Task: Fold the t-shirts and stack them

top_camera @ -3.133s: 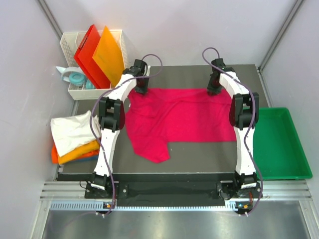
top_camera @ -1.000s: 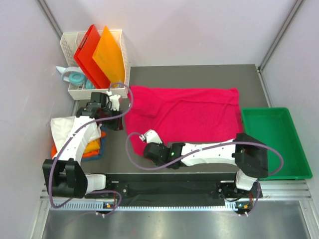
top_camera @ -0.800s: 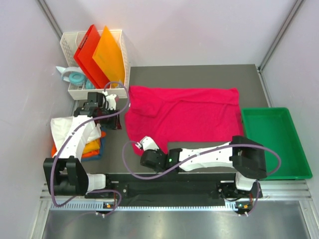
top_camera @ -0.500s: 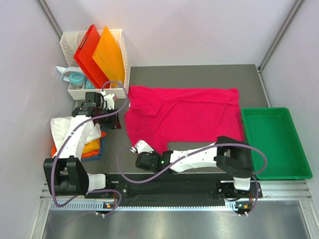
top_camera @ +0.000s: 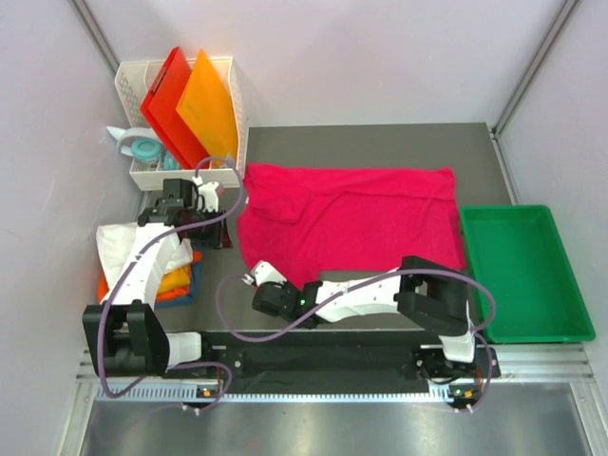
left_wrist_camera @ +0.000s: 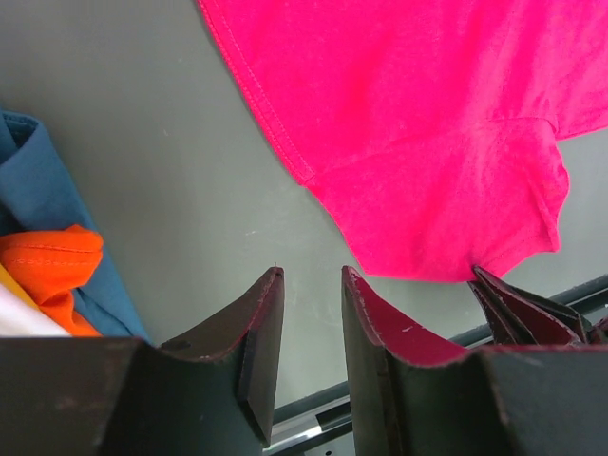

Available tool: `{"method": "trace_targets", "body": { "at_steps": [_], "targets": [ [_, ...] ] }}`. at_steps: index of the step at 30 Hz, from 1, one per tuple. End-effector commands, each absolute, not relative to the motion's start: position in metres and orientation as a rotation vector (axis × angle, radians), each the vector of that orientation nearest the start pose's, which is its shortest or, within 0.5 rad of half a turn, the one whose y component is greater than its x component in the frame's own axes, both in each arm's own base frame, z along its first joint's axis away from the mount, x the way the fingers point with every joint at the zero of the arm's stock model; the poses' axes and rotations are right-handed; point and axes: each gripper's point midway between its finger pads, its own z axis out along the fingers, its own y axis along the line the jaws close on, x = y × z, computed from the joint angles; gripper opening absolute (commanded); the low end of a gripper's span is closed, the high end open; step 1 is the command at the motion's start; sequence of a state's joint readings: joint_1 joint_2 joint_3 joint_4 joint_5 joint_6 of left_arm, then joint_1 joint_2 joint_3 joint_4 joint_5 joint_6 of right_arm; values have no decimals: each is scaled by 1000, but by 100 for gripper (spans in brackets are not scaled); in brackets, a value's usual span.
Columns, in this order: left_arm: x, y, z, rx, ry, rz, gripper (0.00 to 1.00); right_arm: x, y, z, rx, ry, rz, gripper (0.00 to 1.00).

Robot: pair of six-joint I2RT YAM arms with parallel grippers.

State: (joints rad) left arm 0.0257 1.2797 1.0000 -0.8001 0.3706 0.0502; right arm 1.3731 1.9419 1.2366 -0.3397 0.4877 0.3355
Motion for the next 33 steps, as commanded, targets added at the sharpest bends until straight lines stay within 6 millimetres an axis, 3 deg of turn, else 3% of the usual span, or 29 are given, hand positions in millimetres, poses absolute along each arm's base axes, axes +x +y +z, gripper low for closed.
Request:
{"method": "trace_targets", "body": {
  "at_steps": [1, 4, 8, 14, 20, 22, 29, 33],
  "targets": [
    [281, -58, 136, 159, 2514, -484, 36, 156, 402, 36, -1029, 2182, 128, 0],
    [282, -59, 136, 161, 2508, -488, 36, 158, 402, 58, -985, 2154, 163, 0],
    [283, -61, 134, 174, 2515, -510, 36, 165, 405, 102, -910, 2091, 227, 0],
    [284, -61, 132, 176, 2523, -513, 36, 183, 409, 136, -822, 2070, 296, 0],
    [282, -60, 127, 181, 2535, -503, 36, 225, 395, 134, -665, 2125, 327, 0],
    [281, -60, 126, 187, 2536, -505, 36, 247, 384, 129, -603, 2146, 314, 0],
    [281, -60, 123, 196, 2543, -511, 36, 307, 355, 103, -461, 2230, 265, 0],
    [281, -62, 120, 207, 2559, -522, 36, 326, 355, 85, -454, 2282, 219, 1]
  ]
}}
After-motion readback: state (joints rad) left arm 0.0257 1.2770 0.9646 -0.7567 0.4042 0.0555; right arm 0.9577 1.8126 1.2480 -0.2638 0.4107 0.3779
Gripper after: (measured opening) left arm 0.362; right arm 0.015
